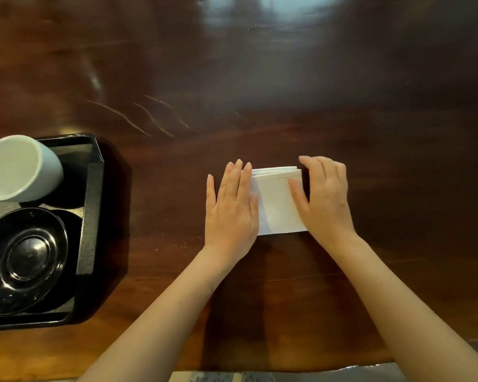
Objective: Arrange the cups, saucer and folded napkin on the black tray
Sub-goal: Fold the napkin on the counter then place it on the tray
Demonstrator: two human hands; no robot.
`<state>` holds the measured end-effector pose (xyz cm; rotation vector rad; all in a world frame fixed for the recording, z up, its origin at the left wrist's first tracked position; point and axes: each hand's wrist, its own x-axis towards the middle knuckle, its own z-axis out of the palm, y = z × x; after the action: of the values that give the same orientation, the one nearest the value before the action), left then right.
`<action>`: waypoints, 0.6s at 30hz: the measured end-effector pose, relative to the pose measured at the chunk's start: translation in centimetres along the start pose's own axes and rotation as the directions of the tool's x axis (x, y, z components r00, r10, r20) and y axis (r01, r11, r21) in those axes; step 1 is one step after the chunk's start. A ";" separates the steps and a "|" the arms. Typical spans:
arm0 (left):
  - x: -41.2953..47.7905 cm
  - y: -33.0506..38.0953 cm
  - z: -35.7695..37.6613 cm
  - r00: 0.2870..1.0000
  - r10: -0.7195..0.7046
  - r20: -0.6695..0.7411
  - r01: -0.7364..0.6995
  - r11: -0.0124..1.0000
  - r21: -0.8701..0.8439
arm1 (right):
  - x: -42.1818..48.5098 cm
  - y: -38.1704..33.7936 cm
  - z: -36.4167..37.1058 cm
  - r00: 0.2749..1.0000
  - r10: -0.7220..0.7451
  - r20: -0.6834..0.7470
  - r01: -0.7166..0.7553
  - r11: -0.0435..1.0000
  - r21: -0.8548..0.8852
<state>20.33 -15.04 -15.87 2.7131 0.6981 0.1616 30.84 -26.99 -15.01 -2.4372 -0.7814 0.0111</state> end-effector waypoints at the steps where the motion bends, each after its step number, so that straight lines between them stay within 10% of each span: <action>1: 0.0 0.0 -0.1 1.000 -0.002 -0.004 0.002 1.000 -0.006 | 0.2 0.4 -0.1 1.000 0.020 -0.024 -0.020 0.999 0.029; 18: 2.3 -0.2 -1.8 0.996 -0.045 -0.075 0.035 0.990 -0.133 | 1.7 -0.2 0.3 0.997 0.027 -0.066 -0.008 0.962 0.273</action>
<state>21.89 -13.23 -14.22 2.5769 0.7363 0.2943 32.14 -25.81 -14.88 -2.1716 -0.6793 0.0382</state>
